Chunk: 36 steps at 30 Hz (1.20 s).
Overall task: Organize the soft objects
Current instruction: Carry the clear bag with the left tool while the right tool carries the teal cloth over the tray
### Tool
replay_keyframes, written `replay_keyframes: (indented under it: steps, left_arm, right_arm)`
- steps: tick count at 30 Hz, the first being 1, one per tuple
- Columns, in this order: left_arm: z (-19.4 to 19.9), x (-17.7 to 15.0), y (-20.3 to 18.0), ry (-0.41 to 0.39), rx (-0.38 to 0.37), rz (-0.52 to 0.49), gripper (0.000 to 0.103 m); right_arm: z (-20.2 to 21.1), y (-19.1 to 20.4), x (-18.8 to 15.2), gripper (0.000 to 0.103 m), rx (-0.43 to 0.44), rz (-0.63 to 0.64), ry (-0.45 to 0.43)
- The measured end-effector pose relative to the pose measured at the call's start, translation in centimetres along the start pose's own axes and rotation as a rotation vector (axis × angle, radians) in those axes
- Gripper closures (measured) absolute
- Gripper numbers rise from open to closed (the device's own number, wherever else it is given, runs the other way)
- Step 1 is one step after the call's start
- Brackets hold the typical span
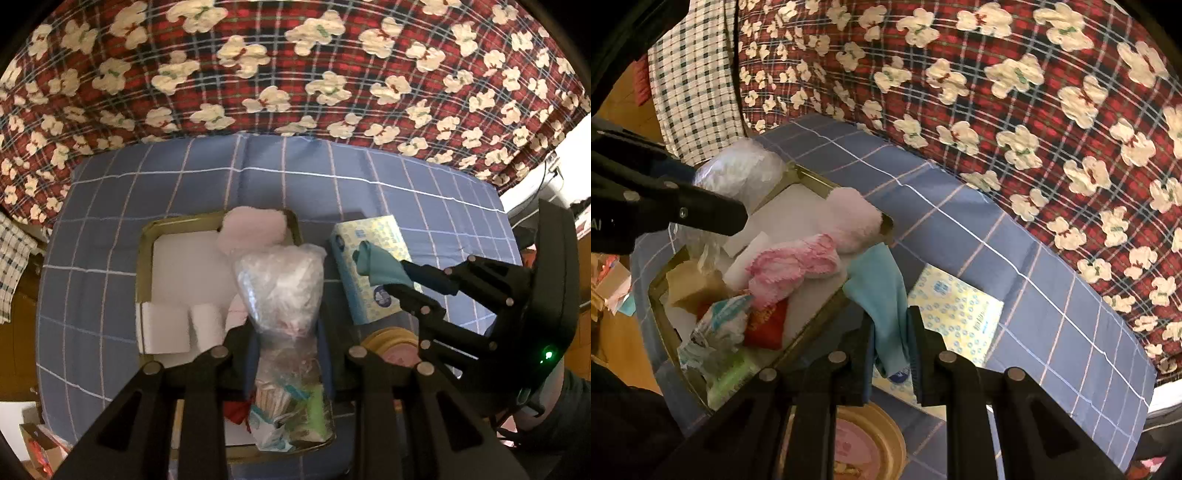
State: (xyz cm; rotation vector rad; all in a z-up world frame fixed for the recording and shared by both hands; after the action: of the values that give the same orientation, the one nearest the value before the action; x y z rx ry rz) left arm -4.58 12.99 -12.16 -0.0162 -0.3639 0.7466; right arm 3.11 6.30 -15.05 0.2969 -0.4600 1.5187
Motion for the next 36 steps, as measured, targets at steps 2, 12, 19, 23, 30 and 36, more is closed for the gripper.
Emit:
replay_keyframes:
  steps: [2, 12, 19, 23, 30, 36]
  left_arm:
    - [0.1, -0.2, 0.6, 0.0, 0.002, 0.015, 0.078]
    - [0.2, -1.3, 3.7, 0.006, 0.018, 0.091, 0.078]
    - [0.1, -1.8, 5.3, 0.007, 0.058, 0.112, 0.078]
    - [-0.1, -2.2, 6.1, 0.011, 0.075, 0.122, 0.078]
    - [-0.8, -3.0, 6.9, 0.031, 0.078, 0.14, 0.078]
    - [-1.9, -3.7, 7.5, 0.058, 0.08, 0.155, 0.078]
  right_arm:
    - [-0.1, 0.4, 0.3, 0.085, 0.004, 0.011, -0.001]
    - [-0.8, 2.4, 2.4, 0.085, 0.026, 0.058, -0.006]
    - [-1.3, 3.6, 4.1, 0.085, 0.041, 0.088, -0.015]
    - [-1.6, 4.4, 4.9, 0.085, 0.05, 0.109, -0.018]
    - [-2.6, 5.6, 5.8, 0.085, 0.061, 0.14, -0.001]
    - [-3.6, 6.0, 6.1, 0.085, 0.067, 0.152, 0.016]
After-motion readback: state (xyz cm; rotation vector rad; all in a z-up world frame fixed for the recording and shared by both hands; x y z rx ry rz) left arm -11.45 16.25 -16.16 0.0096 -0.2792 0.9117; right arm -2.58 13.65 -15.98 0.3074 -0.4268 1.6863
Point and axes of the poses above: each gripper's, at about its wrist camera, not at the fingertips, and z roughly against the way its jaws point, y to its left, x to its top, the point moved 6 cm from there along -z, roughly the way its jaws point, and after that the axes turned 4 degrees about y, right-handed, at the moved point
